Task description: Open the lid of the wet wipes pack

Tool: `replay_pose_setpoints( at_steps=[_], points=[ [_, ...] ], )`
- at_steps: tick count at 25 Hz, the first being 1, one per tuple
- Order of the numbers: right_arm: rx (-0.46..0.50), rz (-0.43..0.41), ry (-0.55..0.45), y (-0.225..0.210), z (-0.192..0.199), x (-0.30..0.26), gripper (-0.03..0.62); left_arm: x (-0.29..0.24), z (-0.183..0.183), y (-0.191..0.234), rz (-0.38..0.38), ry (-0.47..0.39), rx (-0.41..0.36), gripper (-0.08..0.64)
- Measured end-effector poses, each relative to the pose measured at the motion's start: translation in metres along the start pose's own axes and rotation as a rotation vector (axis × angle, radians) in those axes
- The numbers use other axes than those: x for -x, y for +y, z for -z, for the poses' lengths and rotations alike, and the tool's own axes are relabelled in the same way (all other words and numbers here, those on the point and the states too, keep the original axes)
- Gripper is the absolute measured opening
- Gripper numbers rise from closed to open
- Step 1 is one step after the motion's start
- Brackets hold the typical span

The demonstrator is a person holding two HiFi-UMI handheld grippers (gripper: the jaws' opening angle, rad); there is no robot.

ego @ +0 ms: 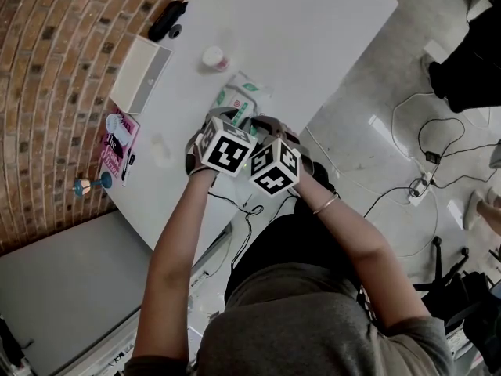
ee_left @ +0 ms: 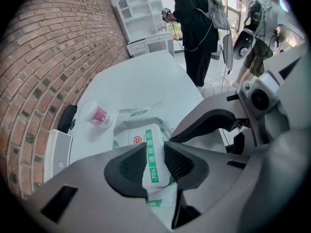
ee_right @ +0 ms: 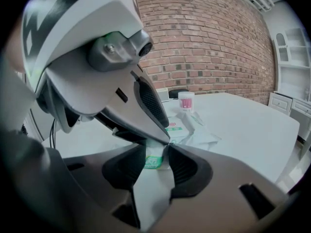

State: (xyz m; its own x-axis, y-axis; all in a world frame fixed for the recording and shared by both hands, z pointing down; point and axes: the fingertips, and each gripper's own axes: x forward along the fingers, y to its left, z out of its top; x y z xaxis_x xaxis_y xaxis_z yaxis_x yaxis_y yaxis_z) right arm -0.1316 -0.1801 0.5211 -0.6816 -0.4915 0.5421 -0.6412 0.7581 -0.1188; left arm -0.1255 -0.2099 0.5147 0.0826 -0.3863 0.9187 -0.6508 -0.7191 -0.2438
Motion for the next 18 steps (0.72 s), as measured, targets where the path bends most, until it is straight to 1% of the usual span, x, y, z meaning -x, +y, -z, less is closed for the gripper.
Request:
replay_pose_setpoints(
  at_steps=[6,15,18],
  points=[
    [0.002,0.001,0.000,-0.0003,0.0002,-0.0003,0.153,0.0011,-0.0003,-0.0011,0.002,-0.008,-0.015,0.097],
    [0.000,-0.003,0.012,-0.0003,0.0010,-0.0004,0.147,0.0049,-0.0009,-0.0016,0.028,-0.032,0.001,0.072],
    [0.003,-0.002,0.012,-0.0004,0.0003,-0.0002,0.146,0.0067,-0.0024,0.0001,0.037,-0.043,0.022,0.072]
  ],
)
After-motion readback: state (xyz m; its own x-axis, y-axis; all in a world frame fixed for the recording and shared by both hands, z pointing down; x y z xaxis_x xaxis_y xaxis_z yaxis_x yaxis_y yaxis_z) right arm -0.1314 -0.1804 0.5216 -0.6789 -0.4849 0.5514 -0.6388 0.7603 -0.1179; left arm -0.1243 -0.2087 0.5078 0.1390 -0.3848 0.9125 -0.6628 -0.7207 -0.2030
